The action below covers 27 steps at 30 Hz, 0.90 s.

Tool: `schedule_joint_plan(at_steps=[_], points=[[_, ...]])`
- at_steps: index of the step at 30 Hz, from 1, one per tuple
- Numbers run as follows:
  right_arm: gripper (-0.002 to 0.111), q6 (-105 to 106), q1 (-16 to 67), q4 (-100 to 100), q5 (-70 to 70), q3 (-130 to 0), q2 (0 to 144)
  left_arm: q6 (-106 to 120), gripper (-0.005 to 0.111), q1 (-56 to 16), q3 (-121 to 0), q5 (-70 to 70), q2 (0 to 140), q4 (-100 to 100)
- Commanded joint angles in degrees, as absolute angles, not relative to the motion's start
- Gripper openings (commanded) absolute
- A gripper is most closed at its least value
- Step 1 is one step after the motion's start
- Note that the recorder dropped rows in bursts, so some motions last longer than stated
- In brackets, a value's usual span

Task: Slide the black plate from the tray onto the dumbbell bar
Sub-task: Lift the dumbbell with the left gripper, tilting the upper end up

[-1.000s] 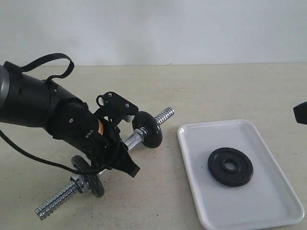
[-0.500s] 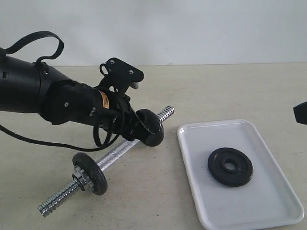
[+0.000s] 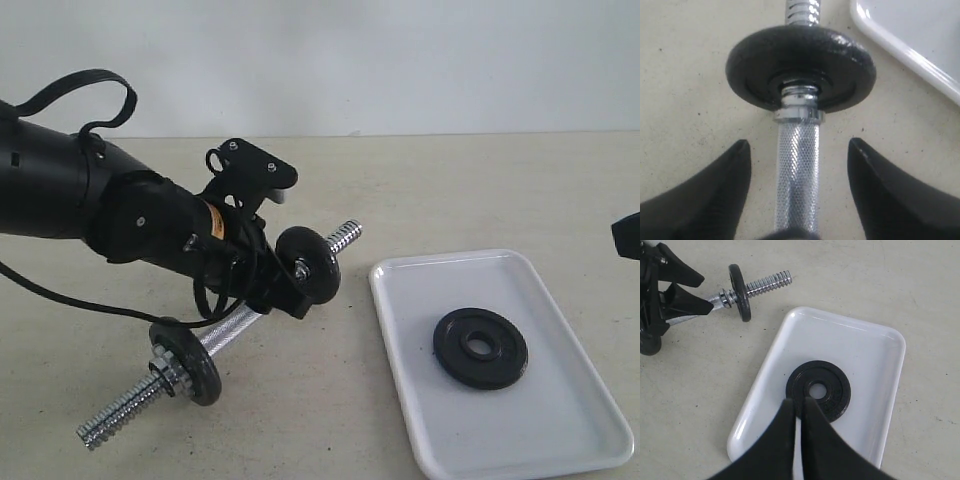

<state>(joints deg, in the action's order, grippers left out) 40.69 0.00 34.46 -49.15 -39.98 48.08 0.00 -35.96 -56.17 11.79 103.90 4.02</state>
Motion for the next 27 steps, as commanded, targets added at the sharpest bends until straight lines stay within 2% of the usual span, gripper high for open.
schedule_joint_plan(at_steps=[1, 27], points=[[0.000, 41.0, 0.0, 34.5, -49.2, -39.9, 48.1, -0.6, 0.053, -35.9, -56.2, 12.2, 105.7, 4.5], [0.000, 41.0, 0.0, 34.5, -48.2, -39.9, 48.1, -0.7, 0.053, -35.9, -56.3, 7.6, 112.6, 3.8]])
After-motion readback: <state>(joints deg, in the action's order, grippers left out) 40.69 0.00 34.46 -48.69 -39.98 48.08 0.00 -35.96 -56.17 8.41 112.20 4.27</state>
